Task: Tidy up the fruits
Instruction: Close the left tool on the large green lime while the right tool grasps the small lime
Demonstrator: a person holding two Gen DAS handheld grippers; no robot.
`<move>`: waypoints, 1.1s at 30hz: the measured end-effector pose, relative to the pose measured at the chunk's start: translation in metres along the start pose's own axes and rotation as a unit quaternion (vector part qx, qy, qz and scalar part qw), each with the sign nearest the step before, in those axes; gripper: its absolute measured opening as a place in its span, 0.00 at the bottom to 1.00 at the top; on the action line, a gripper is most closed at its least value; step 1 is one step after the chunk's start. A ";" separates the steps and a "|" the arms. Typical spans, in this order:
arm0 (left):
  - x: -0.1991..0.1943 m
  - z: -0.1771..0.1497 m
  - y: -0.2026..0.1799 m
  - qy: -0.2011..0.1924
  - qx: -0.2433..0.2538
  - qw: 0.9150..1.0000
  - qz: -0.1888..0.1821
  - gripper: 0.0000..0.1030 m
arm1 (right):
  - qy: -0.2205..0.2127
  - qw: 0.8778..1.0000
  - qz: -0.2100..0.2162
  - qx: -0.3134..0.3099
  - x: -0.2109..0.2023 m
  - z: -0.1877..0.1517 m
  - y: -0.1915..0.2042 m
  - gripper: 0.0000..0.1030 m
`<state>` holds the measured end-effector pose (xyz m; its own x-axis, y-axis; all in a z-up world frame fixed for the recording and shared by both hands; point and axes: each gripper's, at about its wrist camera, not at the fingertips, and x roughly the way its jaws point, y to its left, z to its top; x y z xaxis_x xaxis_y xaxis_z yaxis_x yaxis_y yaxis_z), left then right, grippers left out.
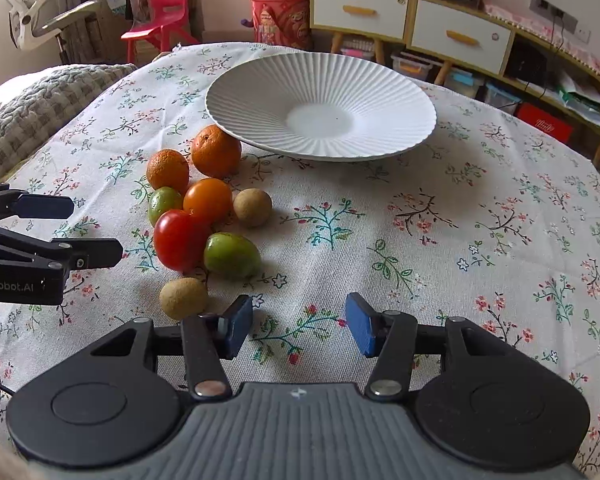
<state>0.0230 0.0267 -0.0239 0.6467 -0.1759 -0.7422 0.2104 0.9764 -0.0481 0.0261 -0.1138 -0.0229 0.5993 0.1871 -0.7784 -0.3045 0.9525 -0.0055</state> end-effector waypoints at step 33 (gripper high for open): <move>0.031 0.015 0.000 -0.058 0.043 0.994 -0.084 0.30 | -0.042 0.994 0.079 -0.067 0.014 0.014 0.005 0.32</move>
<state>0.0540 0.0194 -0.0374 0.6770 -0.3536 -0.6455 0.3811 0.9187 -0.1036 0.0436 -0.1034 -0.0251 0.5936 0.3568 -0.7213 -0.4922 0.8701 0.0254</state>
